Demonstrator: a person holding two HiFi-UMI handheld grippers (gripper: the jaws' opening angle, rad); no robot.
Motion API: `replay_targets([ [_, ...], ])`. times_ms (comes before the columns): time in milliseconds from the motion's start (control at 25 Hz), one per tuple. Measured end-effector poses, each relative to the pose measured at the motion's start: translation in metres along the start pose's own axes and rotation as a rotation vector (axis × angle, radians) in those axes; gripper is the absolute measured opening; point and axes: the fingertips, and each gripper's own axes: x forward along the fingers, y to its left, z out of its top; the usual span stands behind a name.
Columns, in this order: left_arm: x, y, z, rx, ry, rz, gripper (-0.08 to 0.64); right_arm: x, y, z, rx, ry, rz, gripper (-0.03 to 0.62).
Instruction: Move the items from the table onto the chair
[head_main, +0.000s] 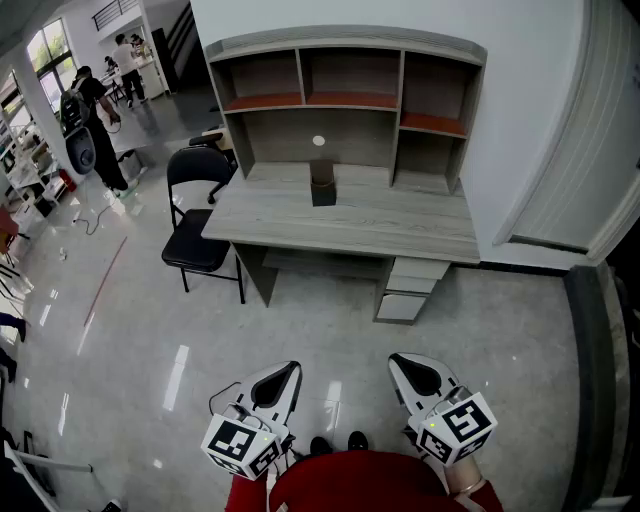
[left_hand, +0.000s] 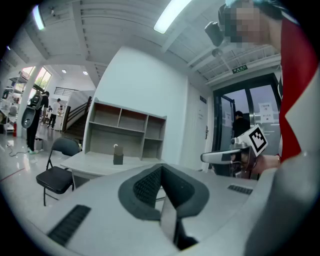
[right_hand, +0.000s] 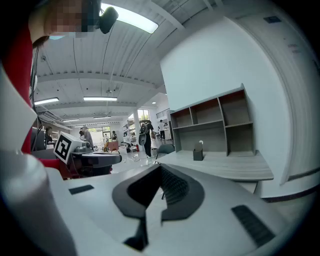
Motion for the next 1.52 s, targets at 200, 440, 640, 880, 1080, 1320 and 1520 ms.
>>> replay_targets([
  [200,0.007,0.0,0.001,-0.002,0.011,0.008,0.009,0.001,-0.009,-0.002,0.009,0.013,-0.001,0.012],
  [440,0.018,-0.002,-0.001,-0.005,0.023,0.023,0.009,0.002,-0.022,-0.009,0.026,0.033,0.002,0.012],
  [640,0.028,0.0,0.0,-0.015,0.018,0.063,0.009,0.003,-0.033,-0.01,0.031,0.03,0.012,0.012],
  [880,0.048,0.029,0.006,-0.038,0.023,0.112,0.009,0.022,-0.054,-0.015,0.088,0.055,-0.003,0.012],
  [1080,0.094,0.086,0.005,-0.024,0.026,0.133,0.009,0.07,-0.092,-0.01,0.105,0.046,-0.038,0.012],
  [1320,0.187,0.179,0.013,-0.031,0.062,0.079,0.009,0.164,-0.154,0.008,0.138,0.066,-0.131,0.012],
  [1520,0.262,0.244,0.03,-0.062,0.116,0.012,0.009,0.248,-0.191,0.051,0.177,0.057,-0.157,0.012],
])
